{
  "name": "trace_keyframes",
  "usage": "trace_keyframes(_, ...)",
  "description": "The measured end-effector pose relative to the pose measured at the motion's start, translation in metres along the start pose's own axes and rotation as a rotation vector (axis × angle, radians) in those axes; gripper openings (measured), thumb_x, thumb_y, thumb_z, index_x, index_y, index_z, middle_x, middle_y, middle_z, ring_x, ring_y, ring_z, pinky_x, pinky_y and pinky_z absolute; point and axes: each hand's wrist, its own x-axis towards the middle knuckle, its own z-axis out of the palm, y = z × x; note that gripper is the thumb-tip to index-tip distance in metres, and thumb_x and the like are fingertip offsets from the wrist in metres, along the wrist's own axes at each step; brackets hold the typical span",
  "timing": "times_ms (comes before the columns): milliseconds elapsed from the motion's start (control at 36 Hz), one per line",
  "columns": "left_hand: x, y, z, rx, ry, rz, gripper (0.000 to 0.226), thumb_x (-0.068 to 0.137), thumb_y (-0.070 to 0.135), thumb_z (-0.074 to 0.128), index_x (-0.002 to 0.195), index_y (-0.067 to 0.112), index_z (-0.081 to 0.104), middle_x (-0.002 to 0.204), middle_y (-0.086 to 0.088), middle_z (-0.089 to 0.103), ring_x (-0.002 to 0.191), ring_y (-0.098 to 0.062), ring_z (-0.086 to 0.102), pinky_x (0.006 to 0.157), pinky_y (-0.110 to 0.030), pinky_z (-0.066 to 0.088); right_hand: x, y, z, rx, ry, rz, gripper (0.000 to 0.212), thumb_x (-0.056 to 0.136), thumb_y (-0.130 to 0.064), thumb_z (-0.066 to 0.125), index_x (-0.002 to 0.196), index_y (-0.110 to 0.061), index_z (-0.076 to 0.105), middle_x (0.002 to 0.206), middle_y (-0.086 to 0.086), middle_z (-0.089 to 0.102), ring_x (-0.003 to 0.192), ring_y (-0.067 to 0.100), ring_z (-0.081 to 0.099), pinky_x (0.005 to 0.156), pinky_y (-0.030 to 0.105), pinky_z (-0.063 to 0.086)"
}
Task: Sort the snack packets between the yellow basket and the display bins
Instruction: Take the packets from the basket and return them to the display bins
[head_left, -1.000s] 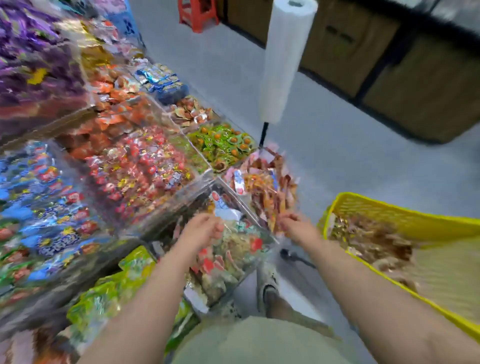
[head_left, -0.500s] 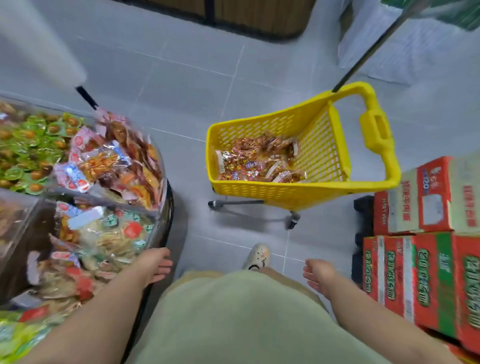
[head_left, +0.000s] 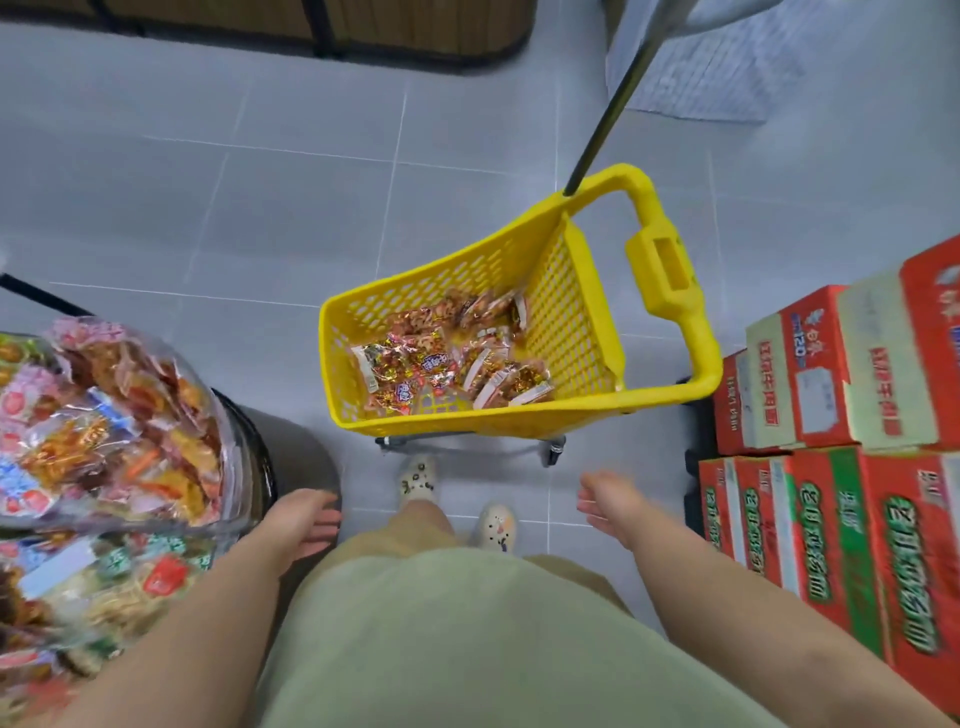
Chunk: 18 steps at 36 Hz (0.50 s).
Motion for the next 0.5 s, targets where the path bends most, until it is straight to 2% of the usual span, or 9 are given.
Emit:
trace_keyframes(56, 0.008, 0.008, -0.006, 0.026, 0.003, -0.023, 0.014, 0.097, 0.022, 0.049, 0.086, 0.017, 0.054, 0.085, -0.007, 0.06, 0.073, -0.02, 0.055, 0.064, -0.027, 0.042, 0.003, -0.002, 0.009, 0.017, 0.0, 0.042, 0.016, 0.094, -0.017, 0.045, 0.079, -0.018, 0.048, 0.076, 0.001, 0.051, 0.068, 0.012, 0.052, 0.063, 0.025, 0.039)
trace_keyframes(139, 0.025, 0.027, -0.018, 0.068, 0.012, -0.035, 0.012, 0.096, 0.022, 0.049, 0.088, 0.015, 0.055, 0.084, -0.007, 0.061, 0.071, -0.02, 0.054, 0.064, -0.028, 0.042, 0.009, -0.014, 0.026, 0.07, -0.002, 0.079, 0.016, 0.096, -0.016, 0.044, 0.081, -0.015, 0.05, 0.078, 0.002, 0.054, 0.071, 0.013, 0.054, 0.063, 0.025, 0.04)
trace_keyframes(278, 0.052, 0.079, -0.038, 0.125, 0.005, -0.018, 0.013, 0.097, 0.021, 0.048, 0.101, 0.011, 0.055, 0.088, -0.01, 0.061, 0.073, -0.023, 0.054, 0.071, -0.031, 0.043, 0.009, -0.068, 0.051, 0.071, -0.003, 0.064, 0.017, 0.096, -0.01, 0.043, 0.08, -0.014, 0.048, 0.073, 0.003, 0.049, 0.062, 0.012, 0.049, 0.057, 0.023, 0.035)
trace_keyframes(333, 0.064, 0.105, -0.045, 0.144, -0.004, 0.004, 0.015, 0.098, 0.02, 0.047, 0.107, 0.01, 0.052, 0.091, -0.012, 0.06, 0.074, -0.023, 0.054, 0.07, -0.029, 0.042, 0.011, -0.094, 0.06, 0.066, 0.002, 0.04, 0.011, 0.096, -0.01, 0.043, 0.088, -0.013, 0.05, 0.071, 0.004, 0.048, 0.06, 0.014, 0.048, 0.056, 0.023, 0.034)
trace_keyframes(389, 0.076, 0.131, -0.051, 0.17, 0.0, 0.026, 0.013, 0.098, 0.018, 0.046, 0.104, 0.009, 0.052, 0.088, -0.011, 0.06, 0.069, -0.022, 0.053, 0.066, -0.027, 0.041, 0.014, -0.119, 0.07, 0.067, -0.004, -0.003, 0.01, 0.097, -0.012, 0.044, 0.103, -0.012, 0.052, 0.079, 0.007, 0.052, 0.071, 0.022, 0.056, 0.067, 0.028, 0.045)
trace_keyframes(417, 0.081, 0.143, -0.052, 0.19, 0.008, 0.038, 0.01, 0.098, 0.017, 0.046, 0.098, 0.009, 0.052, 0.088, -0.012, 0.06, 0.068, -0.021, 0.052, 0.065, -0.027, 0.041, 0.015, -0.131, 0.075, 0.049, -0.005, -0.021, 0.015, 0.097, -0.013, 0.044, 0.109, -0.011, 0.053, 0.086, 0.009, 0.053, 0.084, 0.028, 0.06, 0.081, 0.034, 0.049)
trace_keyframes(444, 0.085, 0.155, -0.053, 0.207, 0.021, 0.05, 0.011, 0.098, 0.017, 0.046, 0.091, 0.01, 0.051, 0.089, -0.012, 0.06, 0.069, -0.022, 0.053, 0.067, -0.027, 0.042, 0.016, -0.143, 0.081, 0.025, -0.01, -0.036, 0.018, 0.097, -0.014, 0.043, 0.111, -0.009, 0.054, 0.089, 0.011, 0.052, 0.093, 0.032, 0.06, 0.094, 0.04, 0.046)
trace_keyframes(472, 0.091, 0.167, -0.054, 0.226, 0.031, 0.065, 0.013, 0.097, 0.017, 0.046, 0.086, 0.011, 0.051, 0.089, -0.013, 0.06, 0.072, -0.024, 0.054, 0.07, -0.028, 0.043, 0.019, -0.154, 0.087, 0.02, -0.024, -0.049, 0.019, 0.097, -0.014, 0.043, 0.111, -0.008, 0.054, 0.087, 0.013, 0.052, 0.095, 0.034, 0.059, 0.098, 0.043, 0.043)
trace_keyframes(500, 0.097, 0.178, -0.055, 0.248, 0.044, 0.08, 0.016, 0.097, 0.017, 0.047, 0.082, 0.012, 0.05, 0.089, -0.014, 0.06, 0.076, -0.026, 0.055, 0.073, -0.03, 0.044, 0.023, -0.164, 0.092, 0.014, -0.035, -0.057, 0.021, 0.096, -0.013, 0.043, 0.112, -0.006, 0.056, 0.083, 0.016, 0.054, 0.09, 0.034, 0.059, 0.095, 0.043, 0.046)
